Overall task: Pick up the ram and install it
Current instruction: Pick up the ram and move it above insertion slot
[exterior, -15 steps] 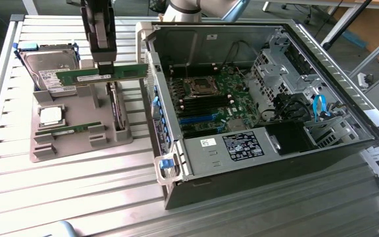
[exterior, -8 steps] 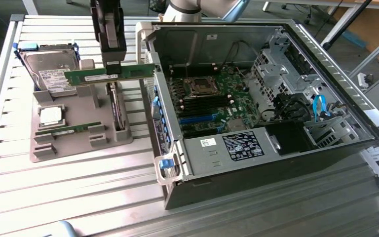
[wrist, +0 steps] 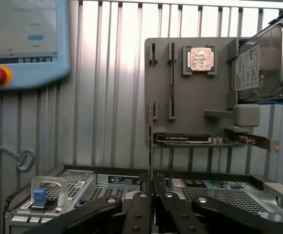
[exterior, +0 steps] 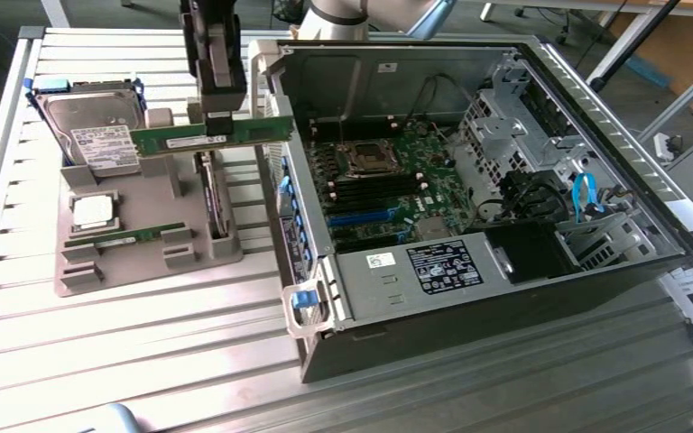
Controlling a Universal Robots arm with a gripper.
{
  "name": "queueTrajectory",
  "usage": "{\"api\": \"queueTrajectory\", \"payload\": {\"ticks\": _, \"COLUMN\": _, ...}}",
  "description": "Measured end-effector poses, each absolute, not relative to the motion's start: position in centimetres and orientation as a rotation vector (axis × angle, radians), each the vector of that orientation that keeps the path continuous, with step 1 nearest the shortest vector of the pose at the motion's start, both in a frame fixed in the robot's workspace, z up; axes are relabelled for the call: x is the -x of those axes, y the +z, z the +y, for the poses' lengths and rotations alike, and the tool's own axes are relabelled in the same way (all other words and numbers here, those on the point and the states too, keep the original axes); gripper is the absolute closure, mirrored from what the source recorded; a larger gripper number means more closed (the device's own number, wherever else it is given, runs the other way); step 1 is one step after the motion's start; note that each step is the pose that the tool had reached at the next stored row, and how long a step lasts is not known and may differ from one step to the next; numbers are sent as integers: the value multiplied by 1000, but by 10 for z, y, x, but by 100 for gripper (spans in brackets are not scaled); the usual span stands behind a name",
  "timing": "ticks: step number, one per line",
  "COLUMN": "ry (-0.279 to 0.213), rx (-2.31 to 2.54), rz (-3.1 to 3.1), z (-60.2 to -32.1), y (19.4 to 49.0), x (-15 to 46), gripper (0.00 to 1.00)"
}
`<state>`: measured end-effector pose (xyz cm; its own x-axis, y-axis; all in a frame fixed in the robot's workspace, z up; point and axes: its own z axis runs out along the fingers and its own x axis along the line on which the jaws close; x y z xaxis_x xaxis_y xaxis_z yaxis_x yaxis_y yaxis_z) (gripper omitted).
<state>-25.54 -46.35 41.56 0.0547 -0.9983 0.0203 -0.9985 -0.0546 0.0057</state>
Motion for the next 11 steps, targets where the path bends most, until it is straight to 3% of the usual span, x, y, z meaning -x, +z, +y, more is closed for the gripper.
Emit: {"api": "queueTrajectory", "payload": {"ticks": 11, "ry": 21, "rx": -2266, "rz": -2145, "z": -464, "y": 416, "x": 242, "gripper": 88}}
